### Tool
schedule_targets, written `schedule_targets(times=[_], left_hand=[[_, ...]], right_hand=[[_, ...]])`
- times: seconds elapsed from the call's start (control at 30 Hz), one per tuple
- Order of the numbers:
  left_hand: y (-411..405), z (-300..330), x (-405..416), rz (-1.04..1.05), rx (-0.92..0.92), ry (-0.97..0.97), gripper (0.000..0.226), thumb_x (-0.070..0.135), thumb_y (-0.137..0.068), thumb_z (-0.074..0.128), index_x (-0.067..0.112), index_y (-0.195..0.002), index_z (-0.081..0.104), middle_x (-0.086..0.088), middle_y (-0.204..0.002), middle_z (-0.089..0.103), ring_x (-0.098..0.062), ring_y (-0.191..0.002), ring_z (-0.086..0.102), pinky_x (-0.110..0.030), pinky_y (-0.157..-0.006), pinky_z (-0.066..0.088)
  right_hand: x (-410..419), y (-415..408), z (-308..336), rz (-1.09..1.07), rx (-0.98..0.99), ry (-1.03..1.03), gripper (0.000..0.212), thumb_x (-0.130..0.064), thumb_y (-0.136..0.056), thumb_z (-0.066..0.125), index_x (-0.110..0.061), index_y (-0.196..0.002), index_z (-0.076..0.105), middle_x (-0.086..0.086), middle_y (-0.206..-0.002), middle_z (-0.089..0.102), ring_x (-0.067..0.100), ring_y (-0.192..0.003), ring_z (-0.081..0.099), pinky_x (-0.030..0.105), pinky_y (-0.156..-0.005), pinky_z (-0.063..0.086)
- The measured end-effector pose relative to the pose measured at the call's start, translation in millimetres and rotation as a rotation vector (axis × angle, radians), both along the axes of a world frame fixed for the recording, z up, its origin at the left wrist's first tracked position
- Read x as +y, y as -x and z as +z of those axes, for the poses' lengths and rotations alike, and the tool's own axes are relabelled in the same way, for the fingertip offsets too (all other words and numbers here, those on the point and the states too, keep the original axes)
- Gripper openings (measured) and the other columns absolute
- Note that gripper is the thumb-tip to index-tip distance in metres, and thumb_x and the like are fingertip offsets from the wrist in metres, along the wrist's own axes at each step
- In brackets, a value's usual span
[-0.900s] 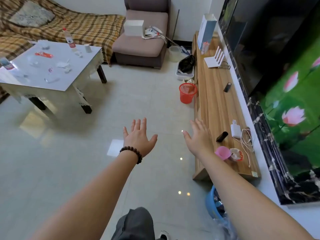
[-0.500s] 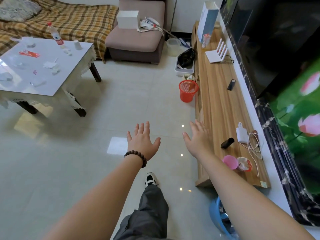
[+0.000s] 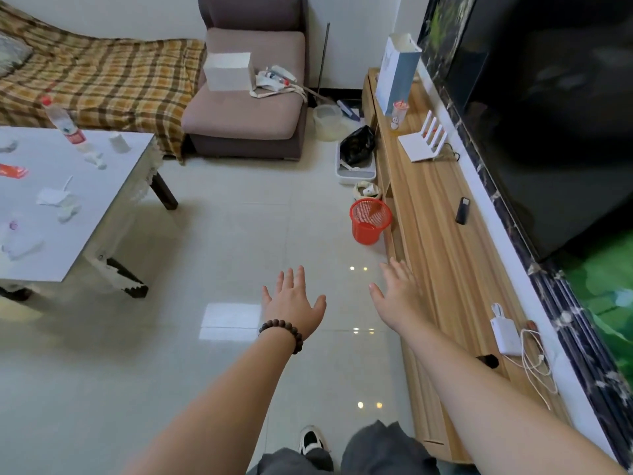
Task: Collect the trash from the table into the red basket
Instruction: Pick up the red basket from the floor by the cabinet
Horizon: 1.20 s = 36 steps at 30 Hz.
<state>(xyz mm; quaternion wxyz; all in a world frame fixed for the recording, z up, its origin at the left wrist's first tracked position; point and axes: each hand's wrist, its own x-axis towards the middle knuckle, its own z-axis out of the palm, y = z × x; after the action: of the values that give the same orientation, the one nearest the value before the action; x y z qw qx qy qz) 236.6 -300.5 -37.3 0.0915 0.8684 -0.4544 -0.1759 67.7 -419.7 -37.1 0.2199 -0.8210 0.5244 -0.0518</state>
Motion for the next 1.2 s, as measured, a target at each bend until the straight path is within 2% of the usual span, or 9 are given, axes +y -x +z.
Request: schedule_targets(times=[0.3, 0.73, 0.9, 1.2], left_hand=[[-69, -25, -109, -0.056, 0.001, -0.023, 0.075, 0.057, -0.086, 0.028, 0.021, -0.147, 0.004, -0.002, -0.156, 0.010, -0.018, -0.142, 0.001, -0.049, -0.113, 0.002], [-186, -31, -392, -0.169, -0.042, -0.048, 0.077, 0.057, -0.085, 0.032, 0.021, -0.147, 0.004, -0.003, -0.156, 0.010, -0.019, -0.142, 0.002, -0.049, -0.112, 0.003], [-204, -35, -481, -0.242, -0.042, -0.047, 0.078, 0.057, -0.084, 0.033, 0.022, -0.147, 0.005, -0.003, -0.156, 0.011, -0.020, -0.142, 0.003, -0.050, -0.112, 0.004], [-233, -65, -615, -0.464, -0.042, -0.125, 0.082, 0.064, -0.080, 0.029, 0.023, -0.147, 0.005, -0.004, -0.156, 0.012, -0.021, -0.142, 0.004, -0.052, -0.110, 0.002]], right_hand=[[-115, -55, -19, -0.076, 0.030, -0.001, 0.056, -0.039, -0.094, 0.042, -0.020, -0.145, 0.029, 0.007, -0.158, 0.018, 0.023, -0.146, 0.010, 0.046, -0.118, 0.012], [-357, -142, -42, -0.191, 0.037, -0.078, 0.056, -0.041, -0.093, 0.046, -0.016, -0.142, 0.036, 0.012, -0.154, 0.027, 0.027, -0.144, 0.018, 0.042, -0.116, 0.018], [-417, -157, -42, -0.256, 0.050, -0.100, 0.054, -0.038, -0.093, 0.047, -0.016, -0.142, 0.037, 0.012, -0.154, 0.028, 0.026, -0.143, 0.020, 0.038, -0.115, 0.017], [-501, -184, -69, -0.439, 0.049, -0.174, 0.055, -0.039, -0.094, 0.046, -0.016, -0.142, 0.036, 0.011, -0.154, 0.027, 0.026, -0.144, 0.017, 0.042, -0.117, 0.017]])
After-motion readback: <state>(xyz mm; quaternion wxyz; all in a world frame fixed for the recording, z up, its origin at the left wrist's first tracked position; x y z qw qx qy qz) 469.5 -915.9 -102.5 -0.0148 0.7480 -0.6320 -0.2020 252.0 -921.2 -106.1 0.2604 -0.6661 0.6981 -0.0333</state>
